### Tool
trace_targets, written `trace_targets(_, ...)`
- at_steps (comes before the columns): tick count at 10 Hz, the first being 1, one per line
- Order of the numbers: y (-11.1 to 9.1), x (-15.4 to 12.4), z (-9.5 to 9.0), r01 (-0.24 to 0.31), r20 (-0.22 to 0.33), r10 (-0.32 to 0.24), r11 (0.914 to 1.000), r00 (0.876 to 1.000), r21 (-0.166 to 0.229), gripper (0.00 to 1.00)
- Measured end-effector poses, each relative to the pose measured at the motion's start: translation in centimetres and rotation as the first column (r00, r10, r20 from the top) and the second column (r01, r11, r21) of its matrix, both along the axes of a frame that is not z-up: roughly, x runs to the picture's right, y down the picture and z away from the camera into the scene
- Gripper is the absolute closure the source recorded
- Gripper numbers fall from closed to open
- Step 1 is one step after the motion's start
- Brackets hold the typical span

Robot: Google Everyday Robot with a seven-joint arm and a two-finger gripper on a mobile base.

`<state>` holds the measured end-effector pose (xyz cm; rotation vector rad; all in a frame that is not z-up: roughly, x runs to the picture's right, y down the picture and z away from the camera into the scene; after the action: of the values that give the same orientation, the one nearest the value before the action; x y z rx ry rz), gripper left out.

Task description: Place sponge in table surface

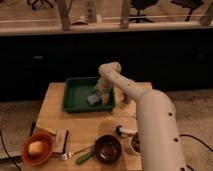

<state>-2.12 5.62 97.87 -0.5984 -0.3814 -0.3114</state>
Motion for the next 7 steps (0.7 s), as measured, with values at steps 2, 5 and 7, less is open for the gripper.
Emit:
trace_targets(2,0.08,-0.38,-0.13,0.009,0.004,-0.009,0.9999,1.0,-0.008,0.2)
trace_targets(5,0.08,-0.53,-0.23,0.023,0.007,-0.023,0.9995,1.0,-0.019,0.29)
trace_targets(7,0.12,-0.66,-0.32,0.029,0.009,-0.029,0.9993,1.0,-0.024,0.49)
